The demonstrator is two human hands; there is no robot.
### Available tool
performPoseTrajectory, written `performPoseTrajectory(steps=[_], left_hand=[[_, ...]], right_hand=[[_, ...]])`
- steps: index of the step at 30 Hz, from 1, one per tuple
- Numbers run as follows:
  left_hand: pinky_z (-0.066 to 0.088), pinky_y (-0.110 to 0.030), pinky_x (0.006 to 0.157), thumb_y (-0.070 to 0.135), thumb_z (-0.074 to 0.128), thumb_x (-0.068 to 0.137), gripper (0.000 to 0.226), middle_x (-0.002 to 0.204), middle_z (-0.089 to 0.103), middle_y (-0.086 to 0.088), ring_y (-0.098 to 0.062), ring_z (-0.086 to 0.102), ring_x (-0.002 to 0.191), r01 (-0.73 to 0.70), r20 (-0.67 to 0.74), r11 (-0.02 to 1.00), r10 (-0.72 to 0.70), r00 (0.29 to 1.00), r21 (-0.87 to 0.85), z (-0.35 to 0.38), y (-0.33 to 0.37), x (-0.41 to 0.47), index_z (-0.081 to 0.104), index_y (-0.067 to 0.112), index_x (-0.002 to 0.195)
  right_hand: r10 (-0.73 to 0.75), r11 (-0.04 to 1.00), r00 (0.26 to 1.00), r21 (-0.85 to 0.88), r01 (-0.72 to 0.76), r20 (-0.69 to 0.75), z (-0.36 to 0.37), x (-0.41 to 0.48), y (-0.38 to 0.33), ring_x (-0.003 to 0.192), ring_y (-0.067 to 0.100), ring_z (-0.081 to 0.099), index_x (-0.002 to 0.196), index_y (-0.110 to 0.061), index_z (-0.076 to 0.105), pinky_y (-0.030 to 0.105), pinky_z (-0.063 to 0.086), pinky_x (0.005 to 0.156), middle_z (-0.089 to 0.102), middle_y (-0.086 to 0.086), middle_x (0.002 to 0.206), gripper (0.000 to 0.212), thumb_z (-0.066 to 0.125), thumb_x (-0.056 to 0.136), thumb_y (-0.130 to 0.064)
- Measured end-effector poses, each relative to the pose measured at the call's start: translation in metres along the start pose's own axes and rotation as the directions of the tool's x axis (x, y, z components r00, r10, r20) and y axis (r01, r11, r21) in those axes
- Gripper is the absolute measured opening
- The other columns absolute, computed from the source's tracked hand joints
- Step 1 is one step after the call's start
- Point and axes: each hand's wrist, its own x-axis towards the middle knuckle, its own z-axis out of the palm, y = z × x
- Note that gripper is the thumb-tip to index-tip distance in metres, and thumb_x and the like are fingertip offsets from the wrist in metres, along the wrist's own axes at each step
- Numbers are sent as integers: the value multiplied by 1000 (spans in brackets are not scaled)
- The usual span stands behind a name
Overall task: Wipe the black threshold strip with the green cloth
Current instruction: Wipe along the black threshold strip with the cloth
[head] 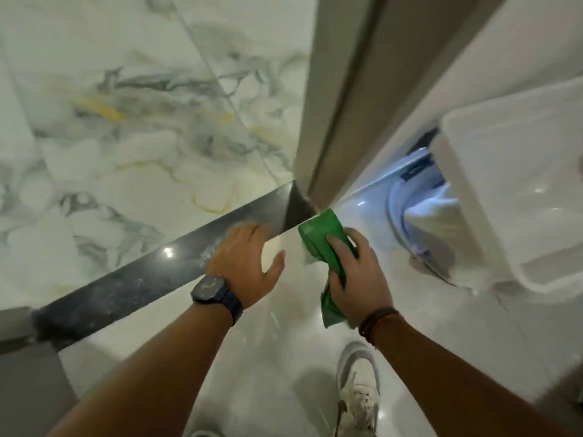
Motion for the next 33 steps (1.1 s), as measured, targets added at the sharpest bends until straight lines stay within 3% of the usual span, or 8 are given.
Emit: performPoseTrajectory(steps=[3,6,12,16,23,27,31,33], left_hand=[[43,-41,97,46,52,81,55,125,59,-11,-30,54,115,203,13,979,-203,979,36,63,-75,-42,55,10,124],[31,-43,109,53,48,82,69,146,43,-11,-29,38,134,340,31,938,-343,939,74,134,-139,-71,41,14,139],[2,-46,118,70,20,82,86,161,0,-6,-28,0,147,624,-103,759,-617,781,187,238,-247,-98,3,22,151],[8,-51,117,73,15,81,90,160,11,-13,-33,7,145,760,-213,634,-730,649,145,256,-286,-99,10,16,151],[9,-49,116,71,15,81,90,159,17,-13,-35,12,145,779,-234,613,-745,625,131,259,-290,-95,14,13,151],[6,-48,118,73,11,81,90,160,13,-11,-33,8,146,770,-237,622,-734,636,141,259,-291,-96,10,16,151],[9,-49,117,70,15,83,87,159,17,-12,-34,11,145,768,-251,627,-729,637,129,262,-292,-96,13,16,151],[10,-50,117,70,16,83,86,158,18,-12,-34,11,145,763,-254,633,-723,643,130,262,-293,-96,13,16,150]], right_hand=[[-27,997,988,-65,37,151,90,12,14,108,35,51,133,-15,47,48,52,88,40,14,143,49,56,85,-8],[-54,989,980,-123,79,192,167,41,41,111,35,49,137,-21,43,48,50,91,36,14,146,51,54,88,-13],[-33,946,995,-319,61,92,275,129,93,112,43,46,140,-26,39,51,47,90,33,20,146,57,55,86,-17],[-114,907,993,-407,114,24,306,159,115,133,39,31,142,-26,36,52,32,106,29,19,151,56,50,90,-40],[-71,944,995,-327,45,-69,335,185,93,143,35,14,144,-17,33,47,20,116,18,17,156,54,38,97,-41],[-53,909,999,-414,51,7,350,190,70,143,36,10,148,-15,21,47,15,117,15,14,158,57,26,99,-43],[-323,816,943,-480,321,81,363,180,38,142,31,11,145,-13,26,47,11,116,27,14,153,54,31,97,-39],[-440,776,865,-383,501,241,373,162,25,143,30,6,146,-19,19,48,11,117,20,8,156,55,36,97,-38]])
